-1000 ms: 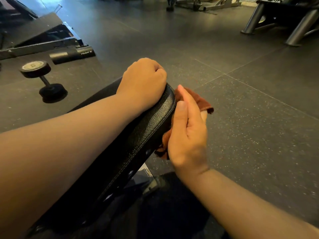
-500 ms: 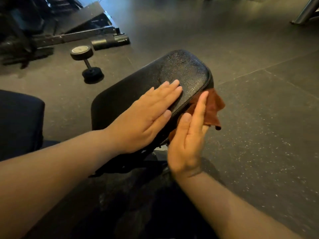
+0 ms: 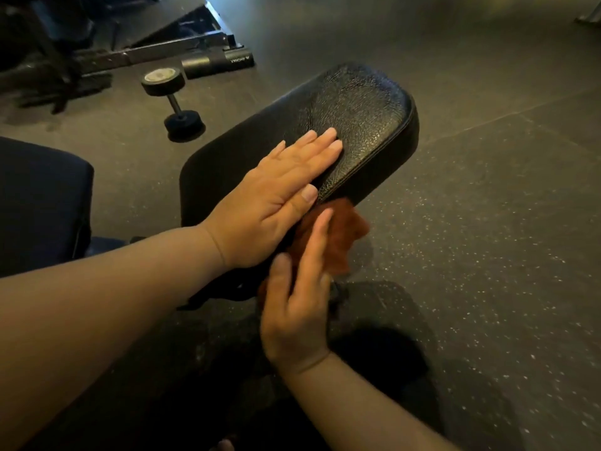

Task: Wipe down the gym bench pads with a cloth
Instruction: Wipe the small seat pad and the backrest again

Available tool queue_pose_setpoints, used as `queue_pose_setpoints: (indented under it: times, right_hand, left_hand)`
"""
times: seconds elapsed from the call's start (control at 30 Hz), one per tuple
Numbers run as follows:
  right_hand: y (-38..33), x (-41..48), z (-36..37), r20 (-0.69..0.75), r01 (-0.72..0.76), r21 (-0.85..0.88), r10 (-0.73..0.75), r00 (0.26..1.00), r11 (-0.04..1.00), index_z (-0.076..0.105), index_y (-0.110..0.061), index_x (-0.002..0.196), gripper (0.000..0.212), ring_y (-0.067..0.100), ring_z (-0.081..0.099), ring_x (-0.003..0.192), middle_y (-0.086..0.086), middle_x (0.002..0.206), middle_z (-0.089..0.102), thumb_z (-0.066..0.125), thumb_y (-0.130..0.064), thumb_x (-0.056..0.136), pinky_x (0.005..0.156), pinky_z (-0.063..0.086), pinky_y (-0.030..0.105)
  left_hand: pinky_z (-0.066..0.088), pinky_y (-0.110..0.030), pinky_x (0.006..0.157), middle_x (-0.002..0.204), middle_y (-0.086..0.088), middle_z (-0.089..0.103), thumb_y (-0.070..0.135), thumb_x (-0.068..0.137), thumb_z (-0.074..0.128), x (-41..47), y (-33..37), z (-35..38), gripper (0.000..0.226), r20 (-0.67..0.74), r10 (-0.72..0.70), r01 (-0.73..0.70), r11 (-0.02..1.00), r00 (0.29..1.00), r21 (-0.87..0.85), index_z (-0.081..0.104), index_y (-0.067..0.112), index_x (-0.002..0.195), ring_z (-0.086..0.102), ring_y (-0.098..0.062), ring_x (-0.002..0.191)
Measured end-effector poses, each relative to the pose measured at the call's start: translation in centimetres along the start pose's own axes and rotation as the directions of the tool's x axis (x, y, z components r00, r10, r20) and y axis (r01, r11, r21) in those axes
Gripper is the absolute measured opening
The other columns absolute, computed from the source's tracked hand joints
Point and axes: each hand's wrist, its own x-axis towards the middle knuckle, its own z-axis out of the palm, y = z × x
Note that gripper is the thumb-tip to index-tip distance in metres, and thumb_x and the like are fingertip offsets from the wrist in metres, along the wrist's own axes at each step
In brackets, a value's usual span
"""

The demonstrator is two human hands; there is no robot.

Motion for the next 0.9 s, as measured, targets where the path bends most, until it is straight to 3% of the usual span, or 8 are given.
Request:
queue_pose_setpoints:
  times: [0.13, 0.33, 0.47, 0.57, 0.63, 0.7, 0.77, 0.9]
  right_hand:
    - [1.0, -0.8, 0.7, 0.086, -0.063, 0.044, 0.059, 0.995, 0.997, -0.004, -0.032, 0.159, 0.062, 0.027, 0.003, 0.156, 0.016, 0.167, 0.002, 0.03, -0.039, 0.107, 0.124, 0.015, 0.053]
    - [0.4, 5.9, -1.7, -0.138, -0.048, 0.045, 0.053, 0.989, 0.998, 0.01, -0.019, 0.159, 0.057, 0.022, 0.02, 0.153, 0.018, 0.163, 0.018, 0.031, -0.028, 0.106, 0.122, 0.025, 0.049]
    - [0.4, 1.4, -1.1, 0.063, 0.106, -0.115, -0.099, 0.993, 0.988, 0.007, -0.017, 0.16, 0.059, 0.031, 0.02, 0.153, 0.021, 0.164, 0.013, 0.033, -0.026, 0.109, 0.12, 0.029, 0.053]
    - [1.2, 3.2, -3.2, 0.202, 0.314, -0.29, -0.263, 0.944, 0.904, 0.016, -0.022, 0.159, 0.052, 0.034, 0.045, 0.137, 0.018, 0.156, 0.031, 0.03, -0.031, 0.11, 0.118, 0.035, 0.039]
    - [0.0, 7.0, -4.8, 0.233, 0.329, -0.396, -0.253, 0.939, 0.858, 0.029, -0.019, 0.154, 0.048, 0.037, 0.051, 0.126, 0.02, 0.146, 0.042, 0.029, -0.034, 0.109, 0.115, 0.038, 0.052]
    - [-1.8, 11.2, -6.0, 0.228, 0.292, -0.597, -0.191, 0.955, 0.747, 0.042, -0.019, 0.149, 0.048, 0.037, 0.053, 0.117, 0.021, 0.126, 0.056, 0.029, -0.037, 0.107, 0.116, 0.028, 0.062]
    - [-3.4, 15.0, -5.8, 0.272, 0.314, -0.802, -0.156, 0.949, 0.508, 0.052, -0.017, 0.143, 0.047, 0.032, 0.058, 0.105, 0.014, 0.104, 0.065, 0.031, -0.035, 0.105, 0.124, 0.013, 0.052]
    - [-6.2, 16.1, -1.4, 0.58, 0.558, -0.784, 0.001, 0.815, 0.272, 0.062, -0.009, 0.128, 0.037, 0.034, 0.063, 0.096, 0.014, 0.102, 0.07, 0.046, -0.029, 0.1, 0.097, 0.042, 0.042]
  left_hand:
    - [0.005, -0.05, 0.125, 0.165, 0.005, 0.018, 0.022, 0.106, 0.035, -0.2, -0.3, 0.3, 0.051, -0.021, 0.007, -0.007, 1.0, 1.0, 0.006, 0.027, 0.018, 0.156, 0.008, -0.01, 0.153]
    - [0.01, -0.05, 0.124, 0.164, 0.003, 0.023, 0.023, 0.105, 0.038, 0.0, -0.6, 0.2, 0.051, -0.021, 0.032, -0.032, 0.999, 0.999, -0.022, 0.03, 0.015, 0.155, 0.012, -0.012, 0.153]
    - [0.029, -0.044, 0.119, 0.148, -0.004, 0.043, 0.02, 0.1, 0.044, -1.0, -0.5, 0.5, 0.043, -0.238, -0.035, 0.034, 0.999, 0.971, -0.006, 0.051, 0.009, 0.141, 0.033, -0.016, 0.143]
    - [0.036, -0.038, 0.114, 0.138, -0.002, 0.051, 0.015, 0.096, 0.046, -1.3, -0.5, 0.7, 0.038, -0.274, -0.031, 0.035, 0.999, 0.961, 0.01, 0.058, 0.01, 0.132, 0.043, -0.012, 0.134]
    - [0.038, -0.034, 0.112, 0.135, 0.0, 0.053, 0.01, 0.093, 0.048, -1.2, -0.5, 0.5, 0.036, -0.29, -0.054, 0.054, 0.999, 0.956, -0.009, 0.061, 0.01, 0.126, 0.046, -0.011, 0.13]
    - [0.039, -0.031, 0.107, 0.126, -0.001, 0.054, 0.009, 0.089, 0.049, -1.2, -0.4, 0.4, 0.031, -0.326, -0.074, 0.083, 0.996, 0.942, 0.014, 0.064, 0.01, 0.116, 0.05, -0.013, 0.121]
    - [0.038, -0.035, 0.101, 0.113, -0.002, 0.056, 0.011, 0.083, 0.048, -1.5, -0.4, 0.4, 0.027, -0.388, -0.088, 0.134, 0.987, 0.917, 0.093, 0.065, 0.013, 0.104, 0.052, -0.018, 0.11]
    - [0.034, -0.037, 0.085, 0.095, 0.003, 0.051, 0.019, 0.073, 0.043, -1.8, -0.6, -0.1, 0.017, -0.48, -0.21, 0.26, 0.965, 0.852, 0.038, 0.056, 0.021, 0.084, 0.048, -0.019, 0.092]
